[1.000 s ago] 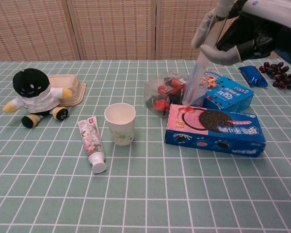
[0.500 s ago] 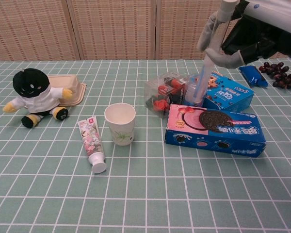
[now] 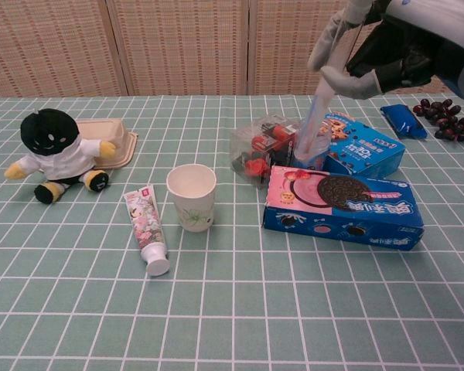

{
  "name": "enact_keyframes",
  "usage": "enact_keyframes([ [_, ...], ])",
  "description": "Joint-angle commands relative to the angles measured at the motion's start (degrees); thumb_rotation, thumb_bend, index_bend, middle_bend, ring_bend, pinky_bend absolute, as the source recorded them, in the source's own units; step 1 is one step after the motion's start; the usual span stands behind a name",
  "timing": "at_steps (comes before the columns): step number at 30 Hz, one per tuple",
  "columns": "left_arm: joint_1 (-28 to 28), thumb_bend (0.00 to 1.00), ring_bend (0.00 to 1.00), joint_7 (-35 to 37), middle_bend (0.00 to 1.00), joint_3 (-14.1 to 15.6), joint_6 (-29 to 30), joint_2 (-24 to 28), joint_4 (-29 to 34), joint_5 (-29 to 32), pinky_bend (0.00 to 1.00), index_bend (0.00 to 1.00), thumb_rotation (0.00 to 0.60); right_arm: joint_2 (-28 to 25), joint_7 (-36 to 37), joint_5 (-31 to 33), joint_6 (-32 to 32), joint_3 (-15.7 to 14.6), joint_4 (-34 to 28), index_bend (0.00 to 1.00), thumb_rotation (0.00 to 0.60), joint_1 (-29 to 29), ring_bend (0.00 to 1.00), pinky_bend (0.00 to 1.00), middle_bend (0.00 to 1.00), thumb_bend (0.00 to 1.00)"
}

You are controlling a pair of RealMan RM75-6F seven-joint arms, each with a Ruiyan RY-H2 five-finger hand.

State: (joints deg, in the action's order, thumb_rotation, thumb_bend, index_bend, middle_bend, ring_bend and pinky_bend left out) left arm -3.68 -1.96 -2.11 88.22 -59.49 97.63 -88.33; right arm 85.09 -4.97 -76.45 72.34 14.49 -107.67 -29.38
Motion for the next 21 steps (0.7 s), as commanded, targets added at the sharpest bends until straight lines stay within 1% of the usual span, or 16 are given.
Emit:
enact_keyframes([
  [1,0.0,0.27,0.08,0.1,0.14,0.0,-0.1,0.0,0.0,0.1,0.3,0.36,0.6,0.3,1.6,-0.5,0.8,1.9,0.5,0.74,0.6,-0.5,1.0,1.0,1.0,0.79],
  [13,-0.1,0.27,0.08,-0.2,0.14,0.0,-0.2,-0.1,0.0,0.1,0.3,0.36,0.6,0.6,-1.4,1.7,2.1,5.0,2.3,0.74,0.6,-1.8,1.0,1.0,1.0,0.79],
  [16,-0.1,0.27,0.08,0.1,0.14,-0.1,-0.2,0.0,0.0,0.2,0.3,0.36,0.6,0.6,-1.2,4.0,1.7,6.1,3.7,0.74,0.6,-2.2,1.0,1.0,1.0,0.79],
  [21,0.0,0.27,0.08,0.4,0.14,0.0,-0.1,0.2,0.0,0.1,0.3,0.36,0.6,1.2,-0.7,5.6,1.2,6.5,6.4,0.74,0.6,-2.7,1.0,1.0,1.0,0.79],
])
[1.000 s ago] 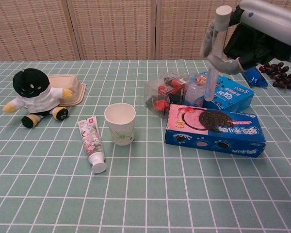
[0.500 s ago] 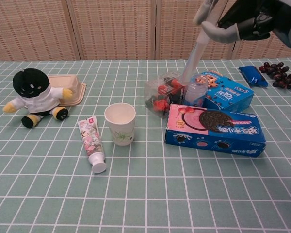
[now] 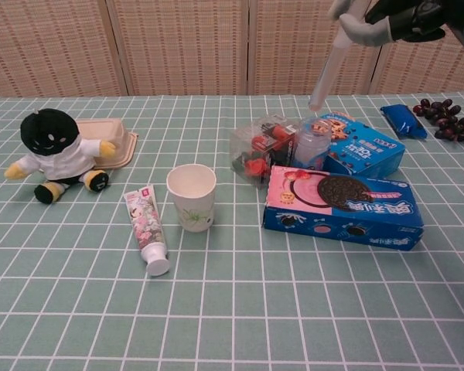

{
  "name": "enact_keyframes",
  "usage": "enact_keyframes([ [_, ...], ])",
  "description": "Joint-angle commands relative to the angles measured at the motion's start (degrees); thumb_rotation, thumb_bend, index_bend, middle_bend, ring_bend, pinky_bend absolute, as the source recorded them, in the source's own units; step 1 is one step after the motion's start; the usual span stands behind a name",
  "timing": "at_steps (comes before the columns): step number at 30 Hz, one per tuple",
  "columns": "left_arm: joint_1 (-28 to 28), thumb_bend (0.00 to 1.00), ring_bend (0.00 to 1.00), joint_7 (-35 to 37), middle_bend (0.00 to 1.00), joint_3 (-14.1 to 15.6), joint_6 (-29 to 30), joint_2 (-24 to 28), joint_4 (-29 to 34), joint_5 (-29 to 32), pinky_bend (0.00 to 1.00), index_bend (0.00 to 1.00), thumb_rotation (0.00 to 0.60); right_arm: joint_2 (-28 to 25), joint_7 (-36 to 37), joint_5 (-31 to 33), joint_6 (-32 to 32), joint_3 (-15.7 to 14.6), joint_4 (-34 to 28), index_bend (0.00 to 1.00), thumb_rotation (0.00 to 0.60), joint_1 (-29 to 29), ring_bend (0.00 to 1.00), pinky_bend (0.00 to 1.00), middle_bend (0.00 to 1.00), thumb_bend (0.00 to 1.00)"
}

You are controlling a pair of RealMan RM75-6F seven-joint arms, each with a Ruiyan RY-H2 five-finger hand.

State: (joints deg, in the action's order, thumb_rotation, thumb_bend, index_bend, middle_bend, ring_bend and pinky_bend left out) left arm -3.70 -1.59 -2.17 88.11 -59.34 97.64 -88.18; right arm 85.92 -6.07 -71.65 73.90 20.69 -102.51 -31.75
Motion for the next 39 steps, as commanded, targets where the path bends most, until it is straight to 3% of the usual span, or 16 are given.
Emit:
enact_keyframes([
  [1,0.0,0.27,0.08,0.2,0.14,0.1,0.0,0.1,0.1,-0.1,0.3,0.36,0.6,0.5,0.6,1.1,-0.5,0.4,1.8,0.74,0.6,-0.4,1.0,1.0,1.0,0.79],
  [39,0.4,0.27,0.08,2.0,0.14,0.1,0.6,0.8,0.1,-0.5,0.3,0.36,0.6,8.1,8.7,3.7,-6.7,-1.4,17.2,0.74,0.6,-4.2,1.0,1.0,1.0,0.78],
])
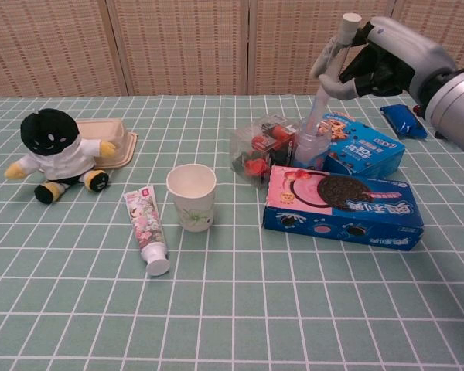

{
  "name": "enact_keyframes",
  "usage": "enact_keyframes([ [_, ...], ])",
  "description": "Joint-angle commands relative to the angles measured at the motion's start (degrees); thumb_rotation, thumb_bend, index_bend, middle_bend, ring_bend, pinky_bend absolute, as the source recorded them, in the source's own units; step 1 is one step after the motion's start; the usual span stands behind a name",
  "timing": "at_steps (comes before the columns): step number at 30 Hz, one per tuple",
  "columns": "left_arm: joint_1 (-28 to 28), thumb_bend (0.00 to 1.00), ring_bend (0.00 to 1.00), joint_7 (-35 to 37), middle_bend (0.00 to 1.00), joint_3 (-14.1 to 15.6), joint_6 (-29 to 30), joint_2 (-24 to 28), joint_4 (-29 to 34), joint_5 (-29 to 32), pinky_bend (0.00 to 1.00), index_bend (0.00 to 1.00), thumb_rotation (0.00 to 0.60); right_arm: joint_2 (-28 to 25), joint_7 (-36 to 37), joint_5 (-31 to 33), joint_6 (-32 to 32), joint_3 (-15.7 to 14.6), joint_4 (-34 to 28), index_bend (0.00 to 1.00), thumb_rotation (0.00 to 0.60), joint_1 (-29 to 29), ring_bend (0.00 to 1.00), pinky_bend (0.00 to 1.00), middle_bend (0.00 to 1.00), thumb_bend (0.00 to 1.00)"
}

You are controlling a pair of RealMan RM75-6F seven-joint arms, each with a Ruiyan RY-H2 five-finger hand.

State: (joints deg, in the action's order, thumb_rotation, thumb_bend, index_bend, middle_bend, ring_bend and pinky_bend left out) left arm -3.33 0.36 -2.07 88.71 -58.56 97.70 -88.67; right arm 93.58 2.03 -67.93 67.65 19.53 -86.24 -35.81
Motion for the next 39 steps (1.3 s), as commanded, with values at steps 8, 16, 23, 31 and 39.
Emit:
enact_keyframes([
  [8,0.1,0.27,0.08,0.2,0.14,0.0,0.0,0.1,0.0,0.0,0.3,0.36,0.6,1.8,2.1,0.1,-1.8,-0.8,4.1,0.74,0.6,-0.4,1.0,1.0,1.0,0.78],
  [16,0.2,0.27,0.08,0.0,0.14,0.2,0.0,0.2,0.2,-0.1,0.3,0.36,0.6,3.1,3.4,0.4,-3.2,-1.0,7.3,0.74,0.6,-0.8,1.0,1.0,1.0,0.76],
  [23,0.1,0.27,0.08,0.0,0.15,0.1,-0.1,0.3,0.2,0.0,0.3,0.36,0.6,3.7,4.2,0.0,-3.4,-0.9,8.7,0.61,0.6,-1.0,1.0,1.0,1.0,0.61],
  [31,0.1,0.27,0.08,-0.2,0.14,0.2,-0.1,0.2,0.3,-0.1,0.3,0.36,0.6,3.3,4.2,0.0,-3.7,-1.1,8.5,0.43,0.6,-0.7,1.0,1.0,1.0,0.38],
  [39,0.1,0.27,0.08,-0.3,0.14,0.2,-0.2,0.2,0.3,0.0,0.3,0.36,0.6,2.2,4.3,-0.5,-3.5,-1.6,7.4,0.33,0.6,0.0,1.0,1.0,1.0,0.27],
])
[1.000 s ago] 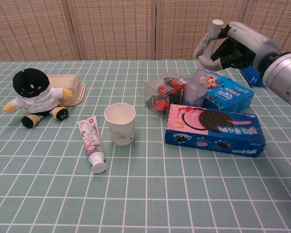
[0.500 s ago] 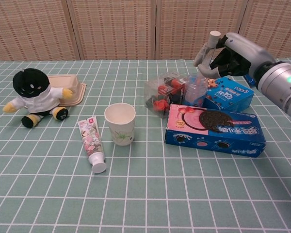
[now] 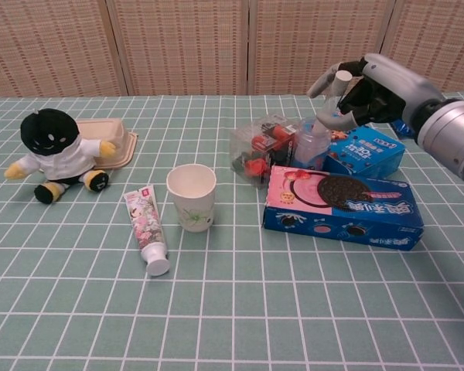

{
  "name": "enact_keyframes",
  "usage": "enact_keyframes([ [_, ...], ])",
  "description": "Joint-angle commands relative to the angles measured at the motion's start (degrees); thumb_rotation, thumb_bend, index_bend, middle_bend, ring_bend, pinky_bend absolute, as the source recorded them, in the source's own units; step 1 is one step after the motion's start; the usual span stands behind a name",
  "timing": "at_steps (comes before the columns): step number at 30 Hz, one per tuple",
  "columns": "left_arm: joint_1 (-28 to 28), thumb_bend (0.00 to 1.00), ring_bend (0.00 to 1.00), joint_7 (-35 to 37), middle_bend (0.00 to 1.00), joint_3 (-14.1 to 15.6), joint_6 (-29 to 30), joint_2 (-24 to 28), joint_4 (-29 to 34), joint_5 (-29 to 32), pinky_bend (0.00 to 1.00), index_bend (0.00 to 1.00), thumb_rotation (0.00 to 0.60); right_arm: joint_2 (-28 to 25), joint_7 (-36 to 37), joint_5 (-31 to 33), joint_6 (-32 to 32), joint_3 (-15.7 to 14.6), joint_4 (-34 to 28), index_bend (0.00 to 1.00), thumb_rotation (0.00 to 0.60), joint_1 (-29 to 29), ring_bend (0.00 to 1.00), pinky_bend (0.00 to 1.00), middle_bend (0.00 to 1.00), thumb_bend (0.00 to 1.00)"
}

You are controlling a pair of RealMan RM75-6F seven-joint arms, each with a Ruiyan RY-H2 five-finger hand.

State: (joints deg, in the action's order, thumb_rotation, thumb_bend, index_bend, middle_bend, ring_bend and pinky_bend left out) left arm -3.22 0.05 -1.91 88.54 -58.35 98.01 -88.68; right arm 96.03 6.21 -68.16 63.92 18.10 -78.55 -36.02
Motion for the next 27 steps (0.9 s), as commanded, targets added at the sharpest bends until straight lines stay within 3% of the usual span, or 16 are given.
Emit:
enact_keyframes([
  [1,0.0,0.27,0.08,0.0,0.15,0.0,0.0,0.0,0.0,0.0,0.3,0.36,0.6,-0.5,0.2,-0.7,0.6,-0.3,-0.7,0.31,0.6,0.4,1.0,1.0,1.0,0.24],
  [5,0.0,0.27,0.08,0.0,0.14,0.0,0.0,0.0,0.0,-0.1,0.3,0.36,0.6,-2.1,-0.9,-2.9,2.7,-1.3,-2.8,0.27,0.6,1.5,1.0,1.0,1.0,0.16],
  [12,-0.1,0.27,0.08,-0.6,0.14,0.1,-0.4,-0.1,-0.1,0.1,0.3,0.36,0.6,-8.8,-5.6,-6.3,6.5,-4.0,-10.3,0.22,0.6,4.9,1.0,1.0,1.0,0.12],
  [18,-0.6,0.27,0.08,-2.7,0.15,0.4,-1.2,-1.1,-0.1,-0.4,0.3,0.36,0.6,-15.9,-11.1,-12.8,12.8,-8.1,-16.6,0.19,0.6,9.4,1.0,1.0,1.0,0.1],
  [27,-0.7,0.27,0.08,-5.3,0.15,0.8,-0.9,-2.7,-0.5,-1.6,0.3,0.36,0.6,-24.0,-17.2,-22.6,25.3,-15.3,-19.5,0.19,0.6,19.2,1.0,1.0,1.0,0.1],
])
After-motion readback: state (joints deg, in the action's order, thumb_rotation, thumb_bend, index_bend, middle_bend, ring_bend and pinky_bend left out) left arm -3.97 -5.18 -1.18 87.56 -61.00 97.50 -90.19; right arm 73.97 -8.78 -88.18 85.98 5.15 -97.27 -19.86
